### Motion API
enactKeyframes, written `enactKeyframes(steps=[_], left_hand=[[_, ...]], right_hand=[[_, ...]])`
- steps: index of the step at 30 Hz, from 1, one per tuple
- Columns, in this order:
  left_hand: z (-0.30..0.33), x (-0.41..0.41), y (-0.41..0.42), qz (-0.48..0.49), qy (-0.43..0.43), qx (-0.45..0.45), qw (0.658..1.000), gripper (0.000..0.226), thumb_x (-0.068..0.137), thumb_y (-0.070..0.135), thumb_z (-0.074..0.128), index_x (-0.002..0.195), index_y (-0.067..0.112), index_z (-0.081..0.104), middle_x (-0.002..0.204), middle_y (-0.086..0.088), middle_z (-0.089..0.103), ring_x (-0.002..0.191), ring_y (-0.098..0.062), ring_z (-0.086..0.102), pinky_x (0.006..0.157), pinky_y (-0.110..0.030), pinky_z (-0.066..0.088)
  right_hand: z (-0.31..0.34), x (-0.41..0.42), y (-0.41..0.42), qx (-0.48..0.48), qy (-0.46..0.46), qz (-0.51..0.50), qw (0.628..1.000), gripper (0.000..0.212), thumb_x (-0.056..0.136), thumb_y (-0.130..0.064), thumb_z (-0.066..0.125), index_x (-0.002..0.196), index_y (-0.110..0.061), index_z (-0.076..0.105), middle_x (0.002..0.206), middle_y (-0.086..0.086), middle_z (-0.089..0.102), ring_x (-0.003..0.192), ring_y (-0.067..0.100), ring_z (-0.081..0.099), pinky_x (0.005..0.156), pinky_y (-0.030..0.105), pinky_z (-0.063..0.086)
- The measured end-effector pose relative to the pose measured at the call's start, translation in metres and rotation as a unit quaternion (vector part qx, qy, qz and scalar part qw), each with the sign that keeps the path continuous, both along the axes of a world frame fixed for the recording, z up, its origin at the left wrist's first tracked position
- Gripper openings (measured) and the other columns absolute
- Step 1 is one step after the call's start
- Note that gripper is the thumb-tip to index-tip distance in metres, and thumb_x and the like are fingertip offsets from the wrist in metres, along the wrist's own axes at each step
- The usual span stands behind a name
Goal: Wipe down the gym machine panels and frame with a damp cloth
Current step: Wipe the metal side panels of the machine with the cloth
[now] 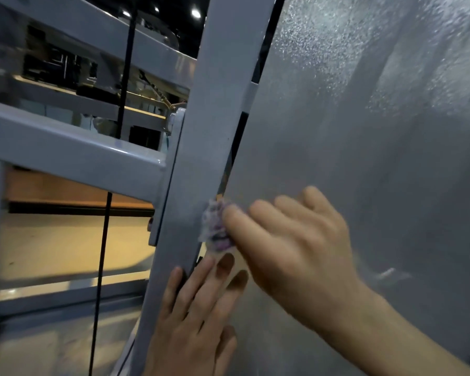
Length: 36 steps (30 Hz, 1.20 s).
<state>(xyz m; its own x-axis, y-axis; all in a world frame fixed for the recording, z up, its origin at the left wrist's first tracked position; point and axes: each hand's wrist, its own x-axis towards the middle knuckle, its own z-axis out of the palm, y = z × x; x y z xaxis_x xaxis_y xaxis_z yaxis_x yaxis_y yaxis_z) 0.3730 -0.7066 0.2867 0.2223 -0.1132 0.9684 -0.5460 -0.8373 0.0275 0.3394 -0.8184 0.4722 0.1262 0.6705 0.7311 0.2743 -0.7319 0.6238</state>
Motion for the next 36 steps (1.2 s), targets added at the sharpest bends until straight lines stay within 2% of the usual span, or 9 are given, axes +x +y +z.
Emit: enactKeyframes(steps=[3, 6, 9, 12, 15, 22, 27, 32, 36], left_hand=[[-0.004, 0.002, -0.001, -0.008, -0.009, -0.007, 1.000, 0.074, 0.081, 0.023, 0.054, 0.152, 0.022, 0.031, 0.161, -0.007, 0.031, 0.160, -0.020, 0.010, 0.130, -0.046, 0.013], [-0.003, 0.003, -0.002, -0.036, -0.031, -0.027, 0.998, 0.068, 0.084, 0.020, 0.055, 0.150, 0.021, 0.036, 0.163, -0.003, 0.029, 0.158, -0.019, 0.021, 0.128, -0.046, 0.019], [-0.015, 0.008, 0.000, -0.036, -0.028, 0.003, 0.999, 0.068, 0.082, 0.024, 0.056, 0.148, 0.020, 0.041, 0.167, -0.004, 0.027, 0.158, -0.025, 0.019, 0.128, -0.051, 0.018], [-0.023, 0.013, 0.003, -0.013, -0.005, 0.034, 0.999, 0.067, 0.080, 0.029, 0.057, 0.144, 0.015, 0.044, 0.151, -0.014, 0.040, 0.156, -0.031, 0.020, 0.127, -0.055, 0.017], [-0.021, 0.012, 0.004, -0.009, -0.003, 0.046, 0.999, 0.071, 0.080, 0.030, 0.055, 0.146, 0.015, 0.035, 0.147, -0.015, 0.039, 0.149, -0.037, 0.024, 0.125, -0.058, 0.017], [-0.030, 0.010, 0.006, 0.005, 0.047, 0.066, 0.997, 0.068, 0.085, 0.033, 0.061, 0.145, 0.010, 0.039, 0.162, -0.016, 0.027, 0.154, -0.042, 0.020, 0.121, -0.066, 0.021], [-0.030, 0.007, 0.010, 0.026, 0.068, 0.098, 0.992, 0.078, 0.087, 0.038, 0.060, 0.155, 0.011, 0.030, 0.160, -0.022, 0.032, 0.152, -0.046, 0.025, 0.114, -0.067, 0.030], [-0.016, 0.004, 0.010, -0.047, 0.010, 0.058, 0.997, 0.084, 0.084, 0.032, 0.058, 0.159, 0.017, 0.022, 0.164, -0.014, 0.022, 0.160, -0.032, 0.008, 0.127, -0.057, 0.012], [-0.016, 0.005, 0.010, -0.040, -0.007, 0.060, 0.997, 0.092, 0.083, 0.034, 0.059, 0.163, 0.015, 0.019, 0.164, -0.012, 0.022, 0.160, -0.029, 0.009, 0.129, -0.053, 0.010]], right_hand=[[-0.013, 0.002, -0.005, -0.044, 0.033, 0.009, 0.998, 0.023, 0.105, -0.017, 0.052, 0.092, -0.017, 0.071, 0.068, 0.003, 0.050, 0.056, 0.028, 0.043, 0.063, 0.037, 0.021], [0.009, 0.006, -0.003, 0.007, -0.005, 0.010, 1.000, 0.018, 0.101, -0.017, 0.059, 0.085, -0.021, 0.064, 0.066, 0.003, 0.050, 0.058, 0.029, 0.044, 0.065, 0.038, 0.020], [-0.010, 0.005, 0.005, 0.027, 0.001, 0.057, 0.998, 0.031, 0.107, -0.016, 0.047, 0.080, -0.019, 0.062, 0.063, 0.004, 0.049, 0.056, 0.026, 0.040, 0.066, 0.037, 0.019], [-0.037, 0.003, 0.001, 0.011, 0.035, 0.065, 0.997, 0.037, 0.110, -0.018, 0.039, 0.081, -0.018, 0.063, 0.063, 0.003, 0.051, 0.056, 0.025, 0.042, 0.067, 0.038, 0.017], [-0.038, 0.000, 0.001, 0.036, 0.059, 0.056, 0.996, 0.051, 0.111, -0.016, 0.020, 0.084, -0.017, 0.064, 0.064, 0.002, 0.051, 0.061, 0.023, 0.031, 0.069, 0.038, 0.017], [-0.053, -0.005, 0.000, 0.070, 0.037, 0.037, 0.996, 0.018, 0.101, -0.009, 0.051, 0.090, -0.017, 0.063, 0.070, 0.003, 0.041, 0.068, 0.024, 0.023, 0.069, 0.038, 0.015], [-0.060, -0.007, 0.003, 0.073, 0.049, 0.033, 0.996, 0.013, 0.100, -0.014, 0.058, 0.091, -0.017, 0.067, 0.074, 0.004, 0.052, 0.062, 0.027, 0.041, 0.062, 0.039, 0.025], [-0.041, -0.009, 0.000, 0.137, 0.051, -0.001, 0.989, 0.010, 0.095, -0.021, 0.061, 0.090, -0.018, 0.069, 0.080, 0.005, 0.055, 0.069, 0.031, 0.047, 0.064, 0.042, 0.031], [-0.046, -0.008, 0.006, 0.168, 0.024, -0.015, 0.985, 0.023, 0.103, -0.023, 0.051, 0.092, -0.015, 0.070, 0.076, 0.004, 0.056, 0.067, 0.030, 0.046, 0.062, 0.043, 0.031]])
